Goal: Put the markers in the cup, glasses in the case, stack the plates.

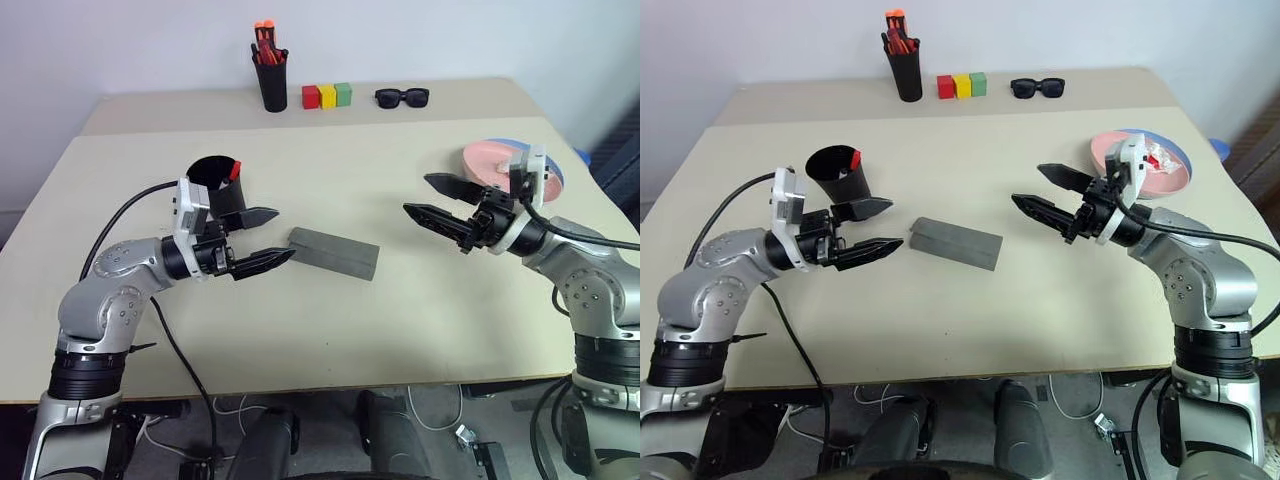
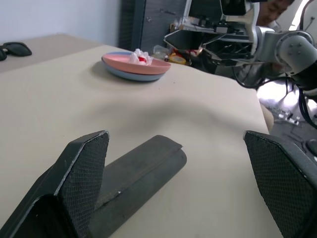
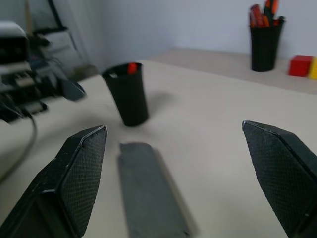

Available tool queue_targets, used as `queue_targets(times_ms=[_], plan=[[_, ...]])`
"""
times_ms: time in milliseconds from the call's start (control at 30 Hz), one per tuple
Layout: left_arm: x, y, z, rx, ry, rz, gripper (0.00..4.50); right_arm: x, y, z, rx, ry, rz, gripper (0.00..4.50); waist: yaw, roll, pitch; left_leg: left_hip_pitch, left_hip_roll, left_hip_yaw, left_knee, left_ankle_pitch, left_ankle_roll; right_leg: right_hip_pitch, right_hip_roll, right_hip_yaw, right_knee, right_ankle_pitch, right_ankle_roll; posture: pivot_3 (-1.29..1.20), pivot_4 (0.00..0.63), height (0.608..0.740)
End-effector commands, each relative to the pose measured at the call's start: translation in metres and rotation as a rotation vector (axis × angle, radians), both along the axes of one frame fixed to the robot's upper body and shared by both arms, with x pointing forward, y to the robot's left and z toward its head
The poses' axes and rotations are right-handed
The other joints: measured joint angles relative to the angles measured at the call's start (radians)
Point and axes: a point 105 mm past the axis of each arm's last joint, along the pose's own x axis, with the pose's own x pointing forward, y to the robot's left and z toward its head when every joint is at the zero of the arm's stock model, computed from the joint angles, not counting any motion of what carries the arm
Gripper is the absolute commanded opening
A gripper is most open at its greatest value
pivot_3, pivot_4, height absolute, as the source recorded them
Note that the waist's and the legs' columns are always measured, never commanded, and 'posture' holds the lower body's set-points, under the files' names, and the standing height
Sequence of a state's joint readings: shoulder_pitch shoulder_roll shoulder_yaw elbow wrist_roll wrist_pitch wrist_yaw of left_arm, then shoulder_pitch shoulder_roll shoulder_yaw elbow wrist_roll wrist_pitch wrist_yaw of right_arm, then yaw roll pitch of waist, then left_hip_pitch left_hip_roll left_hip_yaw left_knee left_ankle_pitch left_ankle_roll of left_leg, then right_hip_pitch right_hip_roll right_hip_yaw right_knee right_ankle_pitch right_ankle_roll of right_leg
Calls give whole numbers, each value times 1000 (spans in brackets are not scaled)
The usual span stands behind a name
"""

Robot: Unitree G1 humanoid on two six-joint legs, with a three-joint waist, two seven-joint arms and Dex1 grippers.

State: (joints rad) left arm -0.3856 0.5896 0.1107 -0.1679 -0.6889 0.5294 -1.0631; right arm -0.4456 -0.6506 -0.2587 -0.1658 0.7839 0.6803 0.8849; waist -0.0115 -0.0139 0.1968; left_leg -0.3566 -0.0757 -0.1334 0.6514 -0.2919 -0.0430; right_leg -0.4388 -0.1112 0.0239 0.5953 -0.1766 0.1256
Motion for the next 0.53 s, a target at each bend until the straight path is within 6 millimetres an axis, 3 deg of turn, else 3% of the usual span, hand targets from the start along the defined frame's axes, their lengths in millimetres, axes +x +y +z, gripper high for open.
queue_targets(times_ms=[33, 200, 533], plan=[[-3, 0, 8, -15, -44, -10, 4500, -20, 3, 13, -34, -60, 57, 4455, 5, 0, 0, 0, 0, 0, 0, 0, 0, 0, 0, 0, 0, 0, 0, 0, 150, 740], [-1, -4, 10, -19, -47, -11, 4500, -42, -3, 2, -140, -62, 107, 4455, 2, 0, 0, 0, 0, 0, 0, 0, 0, 0, 0, 0, -1, 0, 0, 0, 150, 740], [-14, 14, -7, -6, -5, 67, 4500, -39, -2, -3, -192, -37, 66, 4455, 0, 0, 0, 0, 2, 1, 0, 0, 0, 0, 1, 0, -1, 0, 0, 0, 150, 740]])
